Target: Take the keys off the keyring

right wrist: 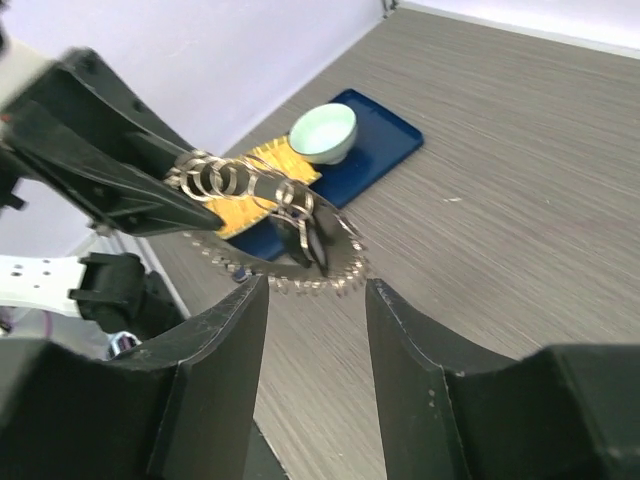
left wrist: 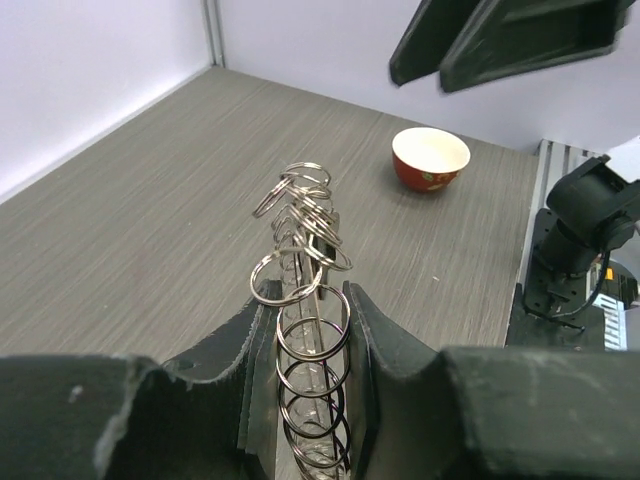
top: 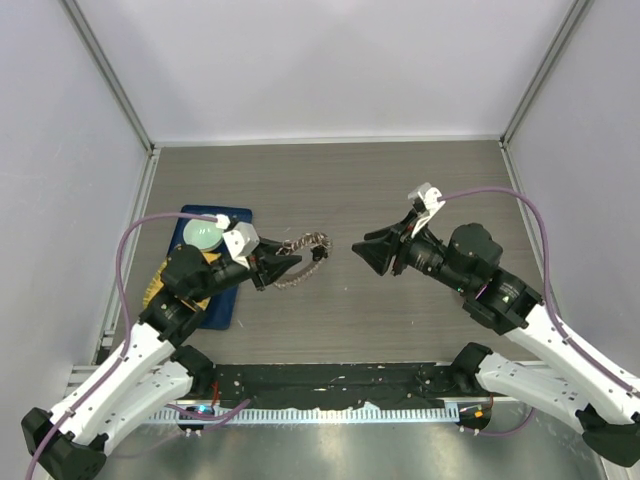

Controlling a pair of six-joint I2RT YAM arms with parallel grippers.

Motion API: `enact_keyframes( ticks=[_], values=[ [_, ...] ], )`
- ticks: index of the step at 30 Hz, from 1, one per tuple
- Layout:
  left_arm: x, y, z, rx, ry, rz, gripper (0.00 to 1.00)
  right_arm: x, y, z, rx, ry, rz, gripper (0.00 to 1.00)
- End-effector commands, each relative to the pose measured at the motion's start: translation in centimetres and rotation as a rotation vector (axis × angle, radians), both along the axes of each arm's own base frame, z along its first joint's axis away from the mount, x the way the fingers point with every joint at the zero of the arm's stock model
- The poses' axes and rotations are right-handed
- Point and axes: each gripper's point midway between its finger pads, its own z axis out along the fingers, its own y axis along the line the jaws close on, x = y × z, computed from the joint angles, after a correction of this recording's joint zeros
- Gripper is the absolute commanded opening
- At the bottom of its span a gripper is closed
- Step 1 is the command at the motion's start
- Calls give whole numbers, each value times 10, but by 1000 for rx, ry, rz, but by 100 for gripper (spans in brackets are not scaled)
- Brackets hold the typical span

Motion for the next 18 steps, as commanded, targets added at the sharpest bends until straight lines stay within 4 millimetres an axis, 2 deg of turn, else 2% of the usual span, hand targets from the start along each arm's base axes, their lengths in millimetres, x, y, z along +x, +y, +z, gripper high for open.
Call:
enact_keyframes(
  ticks=[1,4,6,8,15,18],
  values=[
    [-13,-4,39,-92,-119,-65,0,12,0,-12,-30,-96,-28,48],
    [-18,-4,49,-129,-132,-82,0,-6,17,-5,47,-127,105,46],
    [-18,-3,54,-156,-145,-75,0,-20,23,1,109,-117,176,46],
    [-19,-1,58,-175,-149,-70,0,-24,23,7,165,-126,192,47],
    [-35,-3,77,-249,-141,-138,0,-14,18,-3,141,-166,133,47],
    [-42,-1,84,-282,-142,-159,0,-18,20,4,142,-192,165,44]
  ],
)
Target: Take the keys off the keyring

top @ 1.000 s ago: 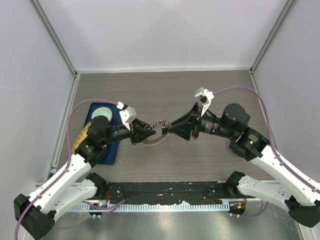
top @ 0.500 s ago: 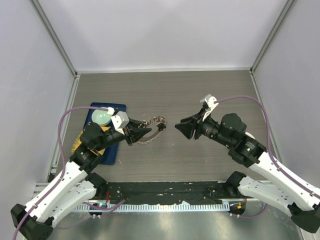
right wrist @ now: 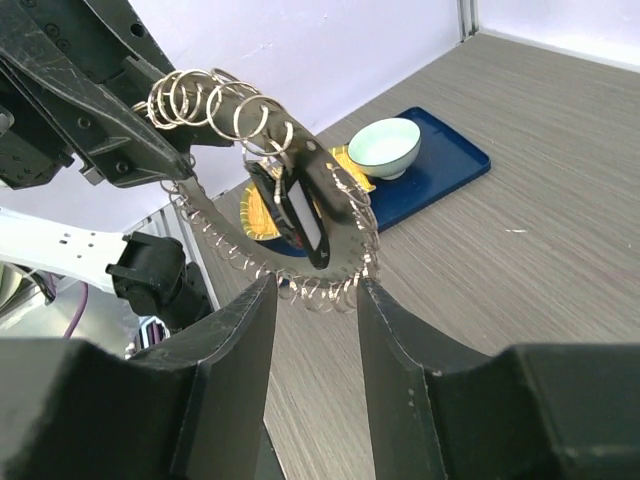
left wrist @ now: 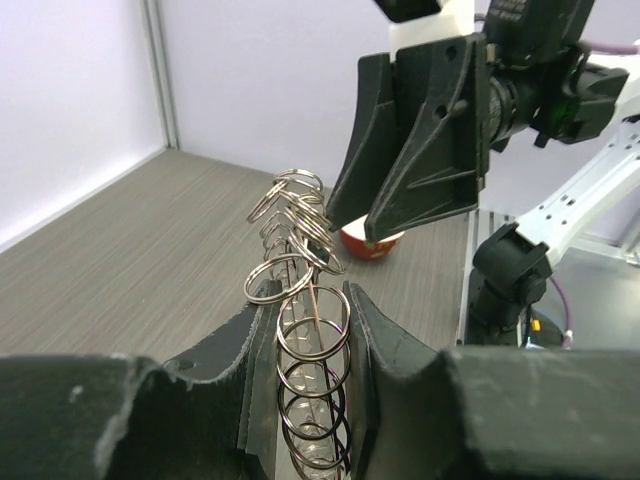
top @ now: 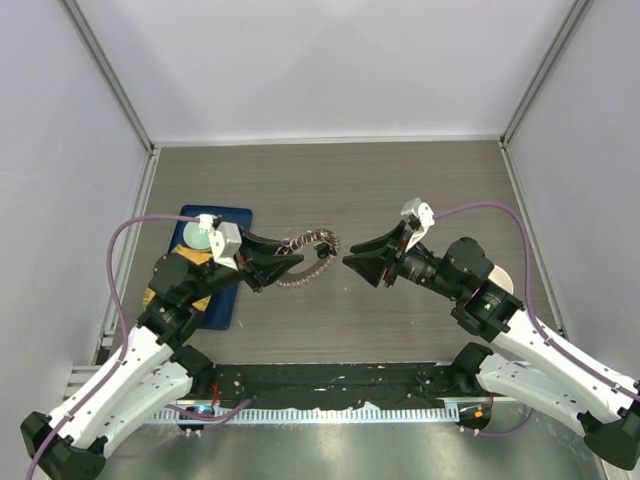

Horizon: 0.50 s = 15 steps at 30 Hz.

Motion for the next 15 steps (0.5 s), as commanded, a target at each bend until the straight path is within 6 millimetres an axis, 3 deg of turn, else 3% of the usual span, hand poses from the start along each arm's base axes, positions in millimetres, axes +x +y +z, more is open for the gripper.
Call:
enact_keyframes(
  ticks=[1,5,11,15],
  values=[
    [-19,5,44,-130,-96,-50,0,-7,2,38,78,-126,42,43],
    [-21,7,46,-138,-98,-44,0,-18,4,49,116,-161,93,43],
    [-20,8,46,-151,-80,-39,0,-7,9,45,94,-166,58,40],
    [-17,10,46,-163,-71,-21,0,-3,14,53,88,-162,40,36]
  ],
)
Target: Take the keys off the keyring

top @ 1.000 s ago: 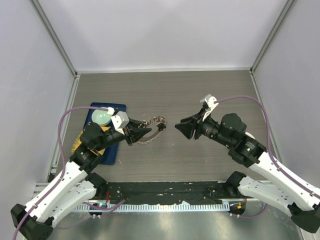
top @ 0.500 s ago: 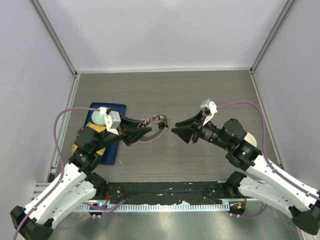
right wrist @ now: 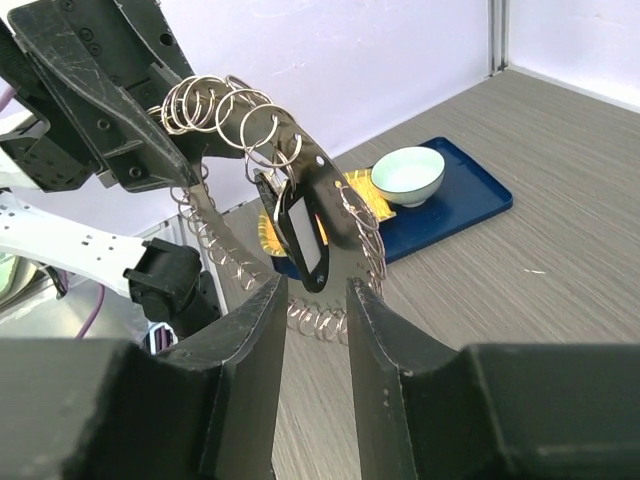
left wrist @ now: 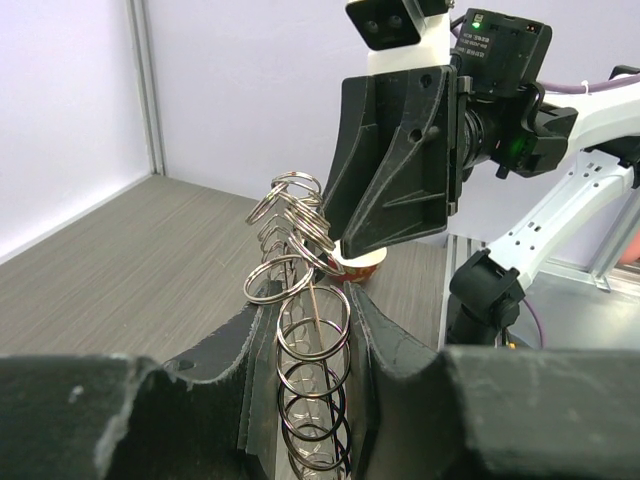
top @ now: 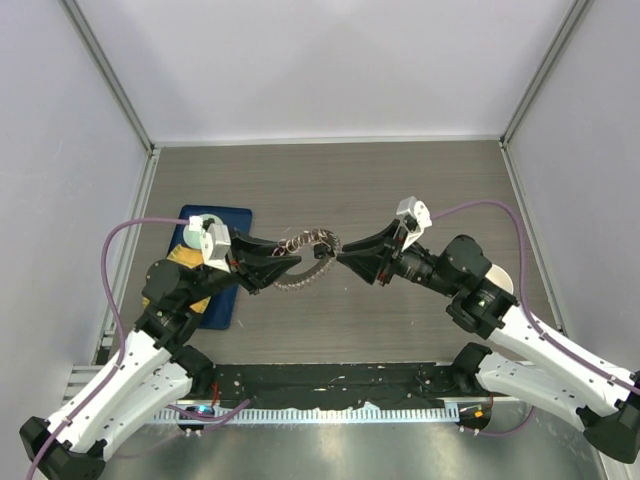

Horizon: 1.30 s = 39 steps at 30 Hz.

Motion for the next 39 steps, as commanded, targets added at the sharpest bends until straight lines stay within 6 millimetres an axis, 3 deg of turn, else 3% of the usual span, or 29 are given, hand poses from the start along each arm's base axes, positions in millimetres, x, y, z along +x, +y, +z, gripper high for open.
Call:
enact_keyframes(
  ticks=[1,20,26,39],
  values=[
    [-3,6,25,-80,-63,23,0,4,5,31,31,-66,-26,36],
    [-1,7,24,-87,-42,30,0,21,27,19,-158,-162,-216,29],
    [-1,7,22,-80,-41,31,0,23,27,12,-200,-189,-253,23],
    [-1,6,20,-68,-39,25,0,25,22,7,-259,-234,-276,25]
  ],
)
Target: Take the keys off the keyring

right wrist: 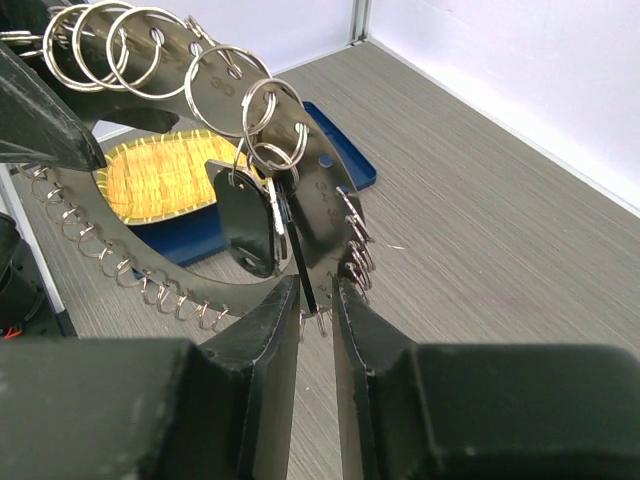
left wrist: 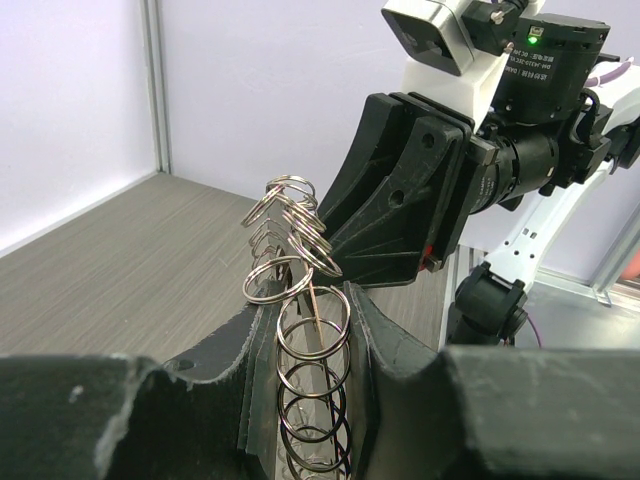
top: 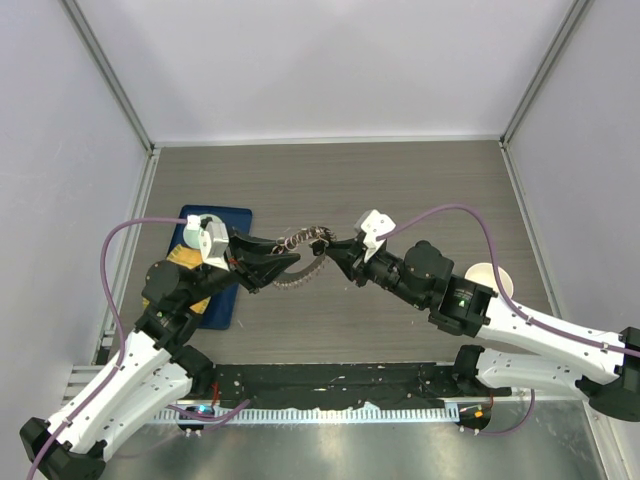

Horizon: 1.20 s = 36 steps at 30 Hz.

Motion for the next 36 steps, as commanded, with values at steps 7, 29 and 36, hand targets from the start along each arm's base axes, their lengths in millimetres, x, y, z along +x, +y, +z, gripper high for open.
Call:
enact_keyframes(
  ticks=[7,29,36],
  values=[
    [-5,4,18,-44,-65,3,0,-9,5,36,98,-47,41,25],
    [-6,4,12,-47,-58,-1,0,6,14,62,161,-60,-18,26],
    [-6,5,12,-47,-61,5,0,2,21,49,123,-29,15,34]
  ],
)
